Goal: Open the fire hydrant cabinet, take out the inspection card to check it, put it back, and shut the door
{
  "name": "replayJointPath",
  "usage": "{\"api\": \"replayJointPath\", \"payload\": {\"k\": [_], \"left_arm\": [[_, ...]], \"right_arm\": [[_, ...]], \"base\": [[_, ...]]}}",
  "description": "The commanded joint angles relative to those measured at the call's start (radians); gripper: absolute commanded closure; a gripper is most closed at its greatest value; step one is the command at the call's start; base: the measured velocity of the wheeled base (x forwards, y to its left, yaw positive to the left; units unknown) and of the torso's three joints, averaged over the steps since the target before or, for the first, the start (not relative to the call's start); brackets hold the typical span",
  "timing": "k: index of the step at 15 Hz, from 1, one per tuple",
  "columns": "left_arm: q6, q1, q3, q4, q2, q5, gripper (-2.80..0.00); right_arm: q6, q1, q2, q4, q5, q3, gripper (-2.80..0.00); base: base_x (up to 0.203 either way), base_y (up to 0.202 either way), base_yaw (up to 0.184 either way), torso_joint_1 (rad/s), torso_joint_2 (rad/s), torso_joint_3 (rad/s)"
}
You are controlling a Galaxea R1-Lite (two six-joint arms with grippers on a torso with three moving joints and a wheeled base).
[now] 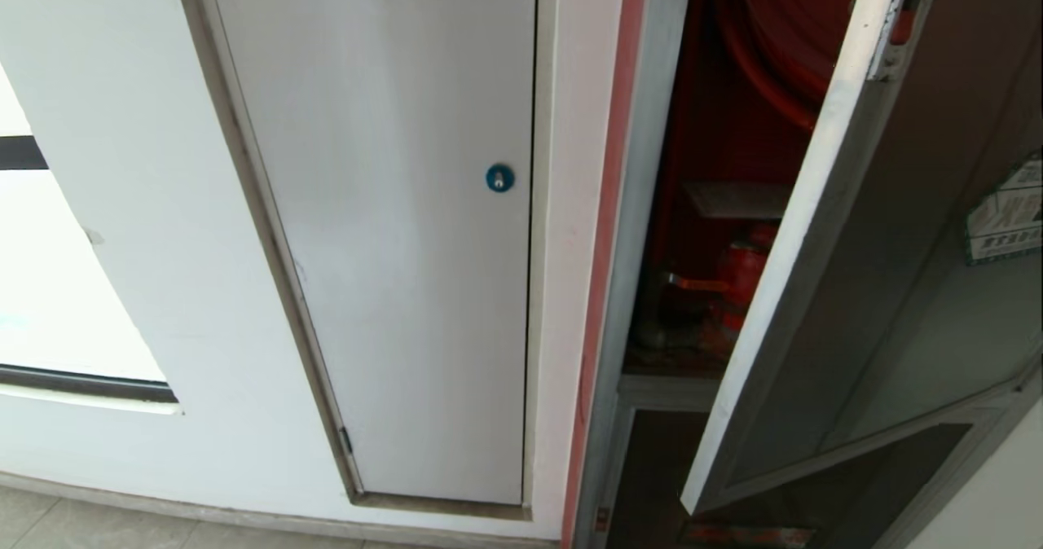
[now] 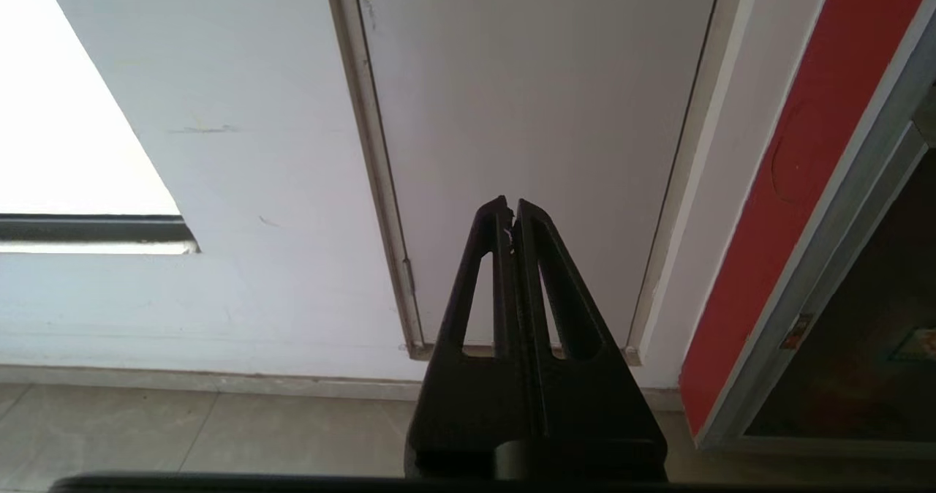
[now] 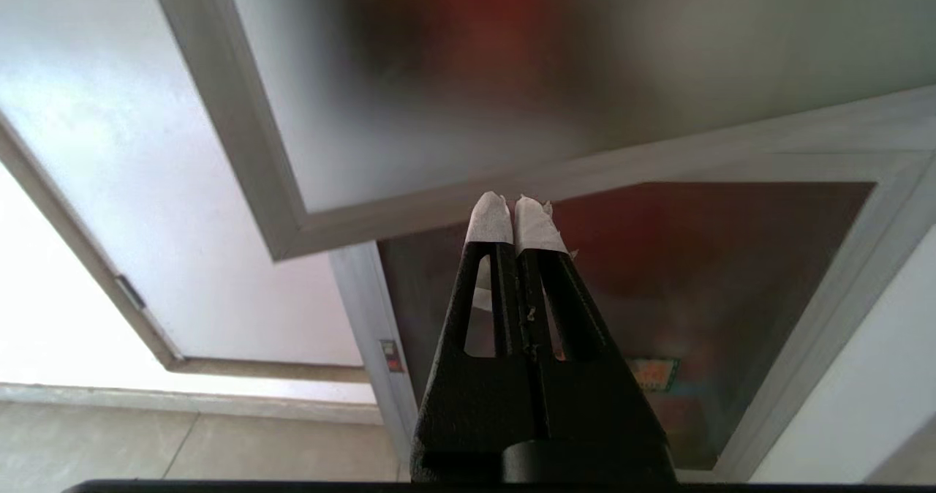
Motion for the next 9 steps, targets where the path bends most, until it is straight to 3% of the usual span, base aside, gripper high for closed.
{"api": "replayJointPath", "payload": {"k": [1, 9], "left_arm": [[0.001, 0.0, 0.012, 0.0, 0.0, 0.0, 0.0], [0.001, 0.0, 0.012, 0.0, 0.0, 0.0, 0.0]], "right_arm": [[0.0, 0.0, 0.002, 0.0, 0.0, 0.003, 0.0], [0.0, 0.0, 0.0, 0.0, 0.0, 0.003, 0.0]], "base": [[0.197, 0.0, 0.002, 0.007, 0.0, -0.002], [0.197, 0.0, 0.001, 0.002, 0.0, 0.002]]}}
